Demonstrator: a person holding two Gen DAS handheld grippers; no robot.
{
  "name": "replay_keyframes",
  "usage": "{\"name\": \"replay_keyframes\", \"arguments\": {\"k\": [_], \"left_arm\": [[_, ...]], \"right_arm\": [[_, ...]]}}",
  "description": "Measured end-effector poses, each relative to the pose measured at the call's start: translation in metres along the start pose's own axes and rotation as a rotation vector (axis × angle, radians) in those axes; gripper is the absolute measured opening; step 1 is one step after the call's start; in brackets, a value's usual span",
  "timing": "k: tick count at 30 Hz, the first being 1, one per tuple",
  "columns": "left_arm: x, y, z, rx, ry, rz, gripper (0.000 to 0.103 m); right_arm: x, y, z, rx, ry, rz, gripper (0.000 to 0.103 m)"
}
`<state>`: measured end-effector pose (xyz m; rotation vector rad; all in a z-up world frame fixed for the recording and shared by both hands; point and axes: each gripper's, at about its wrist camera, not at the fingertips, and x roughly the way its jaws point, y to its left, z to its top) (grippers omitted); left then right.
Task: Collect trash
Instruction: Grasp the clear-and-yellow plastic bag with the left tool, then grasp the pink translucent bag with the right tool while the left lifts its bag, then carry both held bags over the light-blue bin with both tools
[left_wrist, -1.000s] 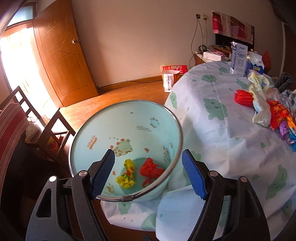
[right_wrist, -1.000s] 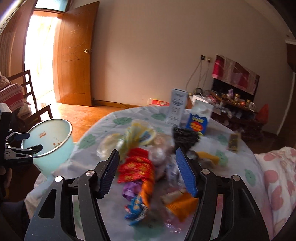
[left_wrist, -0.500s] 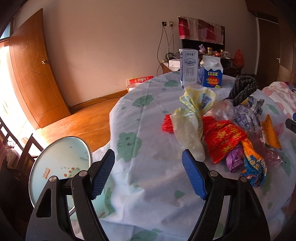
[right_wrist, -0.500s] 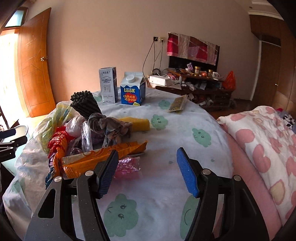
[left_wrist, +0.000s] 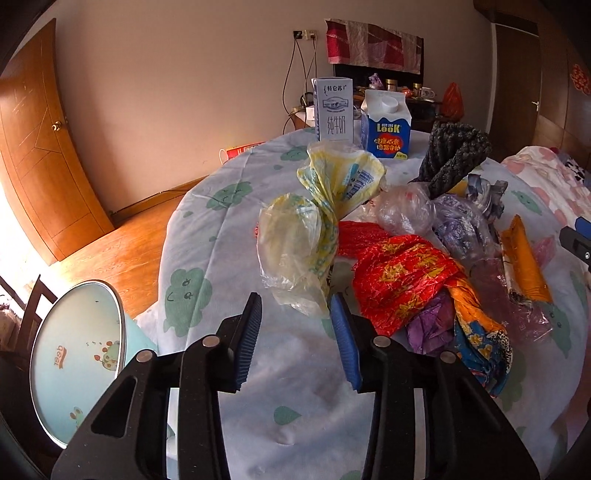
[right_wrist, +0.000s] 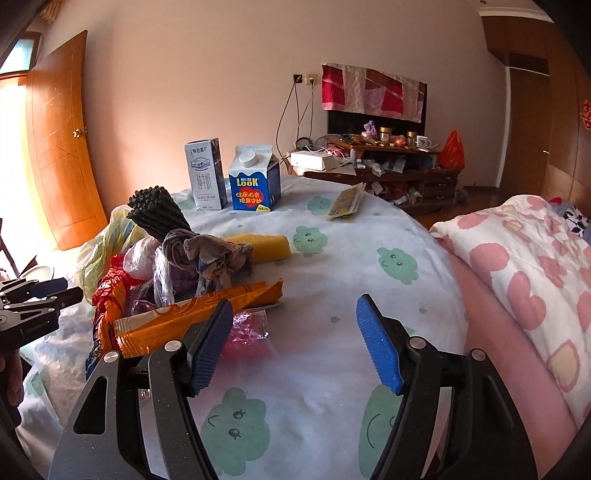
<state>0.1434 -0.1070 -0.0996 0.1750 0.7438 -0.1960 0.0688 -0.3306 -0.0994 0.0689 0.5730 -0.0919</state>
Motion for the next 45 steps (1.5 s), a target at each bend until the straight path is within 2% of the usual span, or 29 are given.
{"name": "replay_keyframes", "arguments": {"k": [2, 3, 6, 7, 8, 9, 10, 11, 13, 15, 17, 18, 25, 30, 38, 45], "left_arm": [[-0.004, 0.002, 0.003, -0.014, -0.018, 0.013, 0.067], [-0.004, 0.003, 0.004, -0.019, -0.029, 0.029, 0.071], [0.003, 0.001, 0.008, -0.012, -0.018, 0.025, 0.069], [0.008, 0.000, 0.009, -0.010, -0.016, 0.023, 0.063], [0.013, -0.002, 0.008, -0.001, -0.006, 0.014, 0.045], [0.020, -0.003, 0.008, 0.008, 0.020, -0.004, 0.035], [0.024, -0.003, 0.006, 0.004, 0.033, -0.015, 0.029], [0.024, -0.002, 0.005, 0.006, 0.024, -0.011, 0.028], [0.022, -0.002, 0.005, 0.022, 0.018, -0.015, 0.028], [0.019, 0.001, 0.007, 0.020, 0.012, -0.018, 0.027], [0.013, 0.004, 0.007, 0.021, -0.001, -0.016, 0.026], [0.009, 0.005, 0.008, 0.019, -0.007, -0.018, 0.026], [-0.027, 0.023, 0.008, 0.004, -0.064, -0.008, 0.026], [-0.048, 0.047, 0.007, -0.023, -0.101, 0.040, 0.026], [-0.069, 0.088, -0.005, -0.066, -0.103, 0.105, 0.026], [-0.075, 0.123, -0.022, -0.104, -0.082, 0.172, 0.026]], "right_arm": [[0.001, -0.001, 0.000, 0.005, 0.003, -0.004, 0.069], [0.002, -0.001, 0.000, 0.002, 0.005, -0.006, 0.069], [0.004, 0.000, -0.001, 0.003, 0.013, 0.004, 0.069], [0.006, 0.000, -0.002, 0.002, 0.021, 0.017, 0.069], [0.008, 0.002, -0.002, -0.002, 0.032, 0.035, 0.069], [0.010, 0.005, -0.003, -0.008, 0.041, 0.050, 0.069], [0.012, 0.007, -0.004, -0.014, 0.048, 0.060, 0.069], [0.015, 0.010, -0.005, -0.020, 0.053, 0.069, 0.069], [0.022, 0.014, -0.006, -0.033, 0.082, 0.107, 0.065], [0.031, 0.016, -0.007, -0.038, 0.126, 0.152, 0.040], [0.034, 0.020, -0.010, -0.046, 0.156, 0.174, 0.029], [0.034, 0.022, -0.011, -0.048, 0.164, 0.189, 0.016], [0.006, 0.030, 0.001, -0.031, 0.066, 0.250, 0.011], [-0.017, 0.032, 0.019, 0.007, -0.003, 0.307, 0.010], [-0.027, 0.062, 0.040, -0.023, -0.034, 0.350, 0.010], [-0.011, 0.096, 0.050, -0.062, -0.035, 0.355, 0.010]]}}
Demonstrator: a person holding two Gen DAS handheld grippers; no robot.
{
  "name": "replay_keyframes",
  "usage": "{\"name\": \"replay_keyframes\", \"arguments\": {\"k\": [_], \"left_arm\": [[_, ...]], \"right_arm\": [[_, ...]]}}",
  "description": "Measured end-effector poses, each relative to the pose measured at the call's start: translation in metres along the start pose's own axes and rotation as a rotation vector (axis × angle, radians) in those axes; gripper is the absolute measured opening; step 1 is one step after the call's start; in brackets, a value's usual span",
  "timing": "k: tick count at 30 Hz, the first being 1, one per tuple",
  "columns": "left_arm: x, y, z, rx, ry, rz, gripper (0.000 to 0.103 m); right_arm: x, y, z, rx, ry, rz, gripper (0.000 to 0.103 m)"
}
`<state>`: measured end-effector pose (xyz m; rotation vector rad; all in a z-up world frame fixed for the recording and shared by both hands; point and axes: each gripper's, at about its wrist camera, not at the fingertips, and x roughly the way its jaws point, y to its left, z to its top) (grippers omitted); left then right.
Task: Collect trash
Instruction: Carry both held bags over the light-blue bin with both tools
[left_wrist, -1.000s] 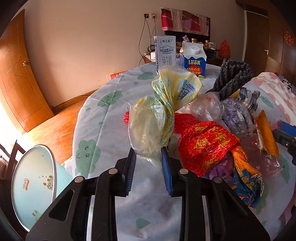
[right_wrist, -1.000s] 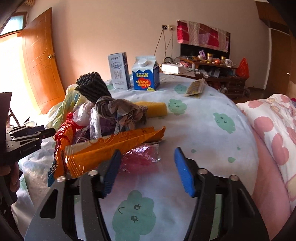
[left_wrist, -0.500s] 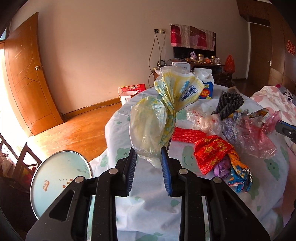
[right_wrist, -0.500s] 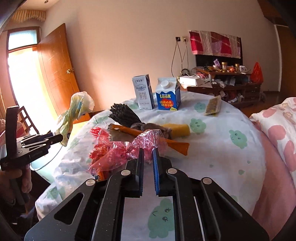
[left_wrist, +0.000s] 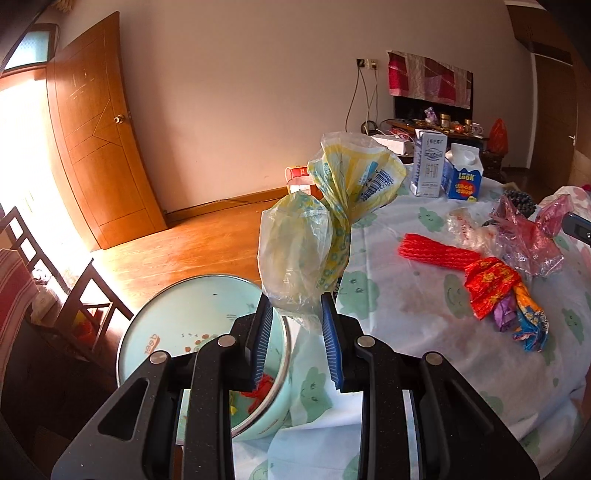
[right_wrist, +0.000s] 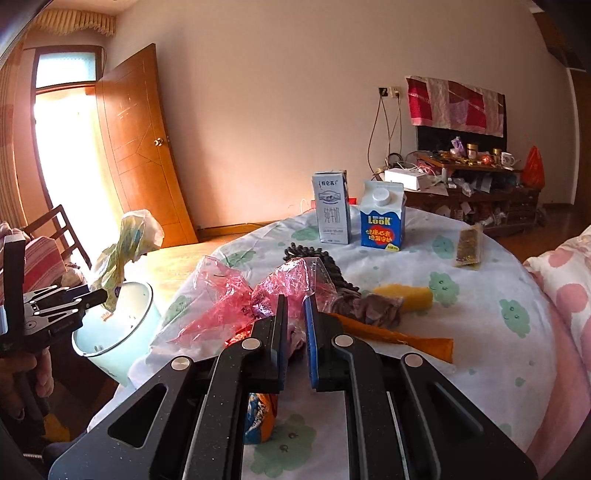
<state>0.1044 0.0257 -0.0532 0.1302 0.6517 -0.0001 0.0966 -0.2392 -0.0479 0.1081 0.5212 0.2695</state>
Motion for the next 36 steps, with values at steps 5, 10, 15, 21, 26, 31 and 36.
{"name": "replay_keyframes", "arguments": {"k": [5, 10, 15, 21, 26, 31, 36], "left_arm": [[-0.001, 0.027, -0.008, -0.032, 0.014, 0.046, 0.027], [0.000, 0.047, -0.015, -0.051, 0.033, 0.087, 0.027], [0.001, 0.067, -0.023, -0.070, 0.046, 0.118, 0.027], [0.004, 0.083, -0.031, -0.089, 0.068, 0.148, 0.027], [0.006, 0.095, -0.036, -0.105, 0.080, 0.162, 0.027], [0.007, 0.104, -0.038, -0.123, 0.088, 0.178, 0.027], [0.008, 0.114, -0.043, -0.134, 0.099, 0.195, 0.027]], "right_arm": [[0.017, 0.023, 0.004, -0.030, 0.000, 0.023, 0.010], [0.034, 0.049, 0.011, -0.061, -0.003, 0.047, 0.010], [0.052, 0.072, 0.015, -0.090, 0.004, 0.067, 0.010], [0.068, 0.089, 0.019, -0.112, 0.011, 0.088, 0.010], [0.082, 0.105, 0.020, -0.132, 0.025, 0.101, 0.010], [0.093, 0.118, 0.021, -0.150, 0.039, 0.111, 0.010], [0.105, 0.130, 0.020, -0.168, 0.050, 0.126, 0.010]]}}
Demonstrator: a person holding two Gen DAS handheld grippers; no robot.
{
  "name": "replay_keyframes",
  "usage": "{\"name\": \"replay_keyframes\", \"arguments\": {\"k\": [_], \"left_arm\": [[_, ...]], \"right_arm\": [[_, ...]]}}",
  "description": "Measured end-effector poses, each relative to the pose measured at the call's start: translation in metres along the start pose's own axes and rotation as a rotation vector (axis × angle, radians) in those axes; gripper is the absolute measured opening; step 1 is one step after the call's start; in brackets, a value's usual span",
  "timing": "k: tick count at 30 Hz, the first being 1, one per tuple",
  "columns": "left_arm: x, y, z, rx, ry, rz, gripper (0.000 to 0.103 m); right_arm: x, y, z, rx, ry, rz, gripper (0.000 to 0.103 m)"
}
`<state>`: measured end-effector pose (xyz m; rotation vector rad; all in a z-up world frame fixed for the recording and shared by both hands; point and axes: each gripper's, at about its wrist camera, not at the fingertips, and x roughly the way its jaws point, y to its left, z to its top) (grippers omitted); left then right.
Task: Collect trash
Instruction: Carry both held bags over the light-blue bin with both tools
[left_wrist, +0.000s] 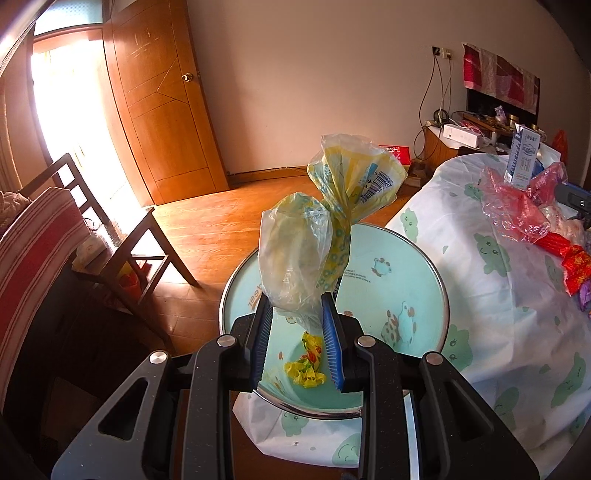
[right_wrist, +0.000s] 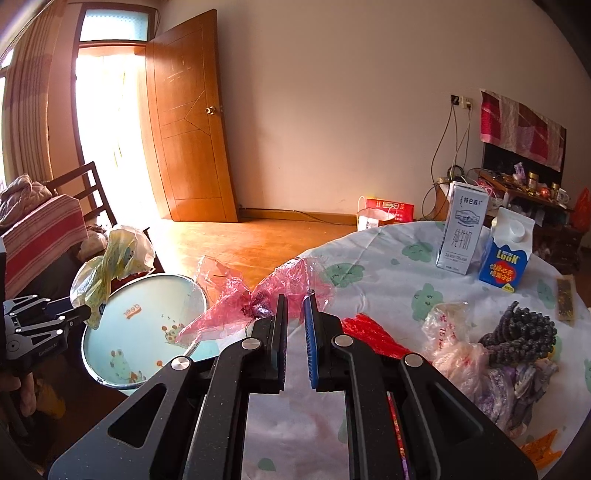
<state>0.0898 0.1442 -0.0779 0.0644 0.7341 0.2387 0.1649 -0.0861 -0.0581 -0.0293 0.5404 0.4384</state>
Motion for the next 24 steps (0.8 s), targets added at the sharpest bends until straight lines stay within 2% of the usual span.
{"name": "replay_keyframes", "arguments": {"k": [24], "left_arm": [[0.006, 0.038, -0.008, -0.046, 0.032, 0.075, 0.027]], "right_arm": [[0.046, 0.064, 0.010, -0.113, 0.039, 0.051, 0.010]]}}
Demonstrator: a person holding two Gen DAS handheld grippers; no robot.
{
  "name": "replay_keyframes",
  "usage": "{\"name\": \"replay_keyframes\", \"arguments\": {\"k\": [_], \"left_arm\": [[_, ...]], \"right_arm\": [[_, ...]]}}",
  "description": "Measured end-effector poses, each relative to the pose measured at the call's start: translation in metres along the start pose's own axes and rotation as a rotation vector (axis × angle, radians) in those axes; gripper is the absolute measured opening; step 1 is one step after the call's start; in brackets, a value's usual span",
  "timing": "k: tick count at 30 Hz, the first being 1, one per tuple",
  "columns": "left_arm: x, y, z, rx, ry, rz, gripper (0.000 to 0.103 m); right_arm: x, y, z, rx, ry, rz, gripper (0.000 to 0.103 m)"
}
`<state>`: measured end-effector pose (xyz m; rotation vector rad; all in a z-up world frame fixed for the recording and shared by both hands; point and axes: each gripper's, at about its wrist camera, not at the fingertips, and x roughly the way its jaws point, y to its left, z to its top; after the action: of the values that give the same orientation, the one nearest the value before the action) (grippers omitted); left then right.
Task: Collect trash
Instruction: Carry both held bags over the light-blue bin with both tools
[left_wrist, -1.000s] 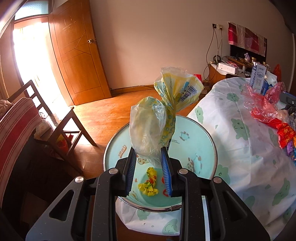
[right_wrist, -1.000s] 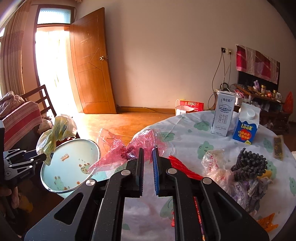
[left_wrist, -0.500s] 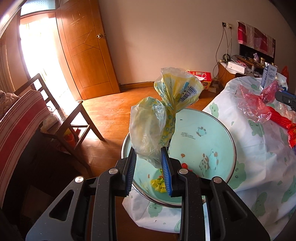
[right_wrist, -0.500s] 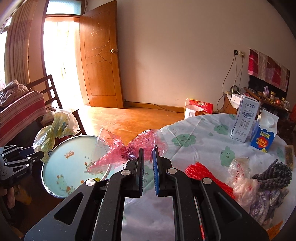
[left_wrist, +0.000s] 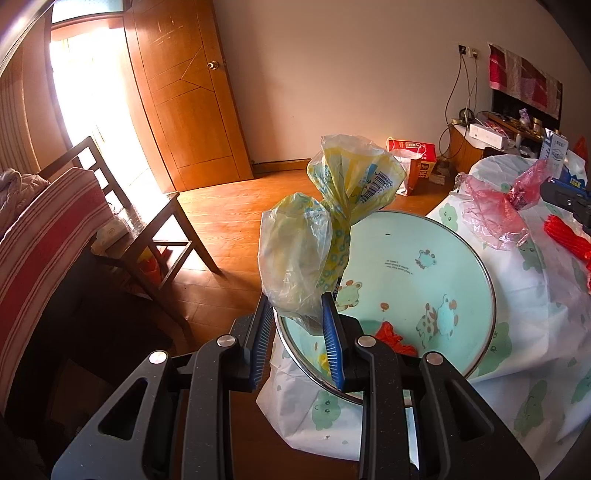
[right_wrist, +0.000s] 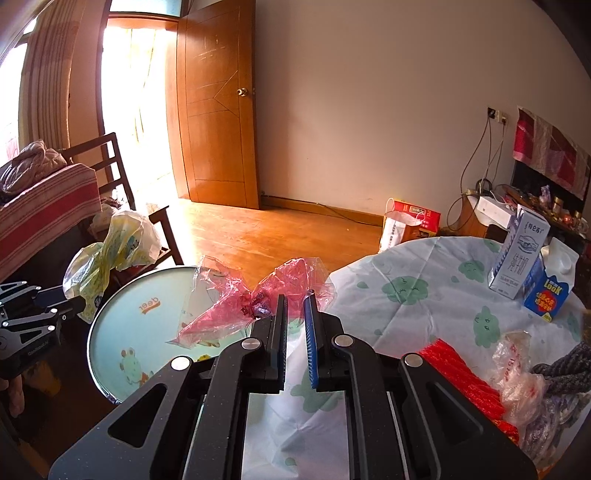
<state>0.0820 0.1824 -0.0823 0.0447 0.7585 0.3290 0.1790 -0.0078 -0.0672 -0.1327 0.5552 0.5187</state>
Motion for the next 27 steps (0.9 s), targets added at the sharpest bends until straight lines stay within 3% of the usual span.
{"name": "replay_keyframes", "arguments": {"k": [27], "left_arm": [[0.004, 0.002, 0.001, -0.010, 0.011, 0.007, 0.028]], "right_arm": [[0.017, 0.026, 0.004, -0.054, 0.015, 0.003, 0.010]]}}
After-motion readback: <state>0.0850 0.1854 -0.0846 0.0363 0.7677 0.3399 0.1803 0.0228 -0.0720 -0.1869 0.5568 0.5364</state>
